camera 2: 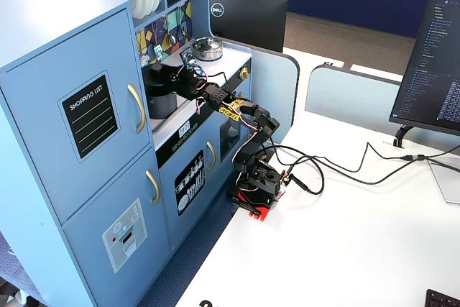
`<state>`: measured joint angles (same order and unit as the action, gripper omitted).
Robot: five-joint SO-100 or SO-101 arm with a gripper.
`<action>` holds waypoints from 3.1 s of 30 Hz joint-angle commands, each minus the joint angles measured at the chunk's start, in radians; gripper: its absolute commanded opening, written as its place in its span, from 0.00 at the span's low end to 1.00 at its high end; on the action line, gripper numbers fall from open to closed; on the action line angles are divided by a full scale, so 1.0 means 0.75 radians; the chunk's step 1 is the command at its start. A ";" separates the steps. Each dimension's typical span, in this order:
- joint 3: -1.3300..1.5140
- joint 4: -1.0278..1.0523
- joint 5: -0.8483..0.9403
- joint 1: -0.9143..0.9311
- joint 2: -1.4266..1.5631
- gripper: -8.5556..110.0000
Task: Take off the lid from the gray recipient and place it on the counter
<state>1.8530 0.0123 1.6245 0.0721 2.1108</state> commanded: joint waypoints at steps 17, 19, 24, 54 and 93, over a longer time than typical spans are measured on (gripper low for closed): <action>0.098 -0.094 -0.082 0.652 0.065 0.07; 0.157 -0.141 -0.088 0.671 0.051 0.07; 0.268 -0.301 -0.092 0.691 -0.039 0.07; 0.364 -0.646 -0.061 0.667 -0.434 0.16; 0.340 1.291 -0.176 0.470 0.980 0.07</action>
<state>2.1629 0.4065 1.5079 0.4893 2.5878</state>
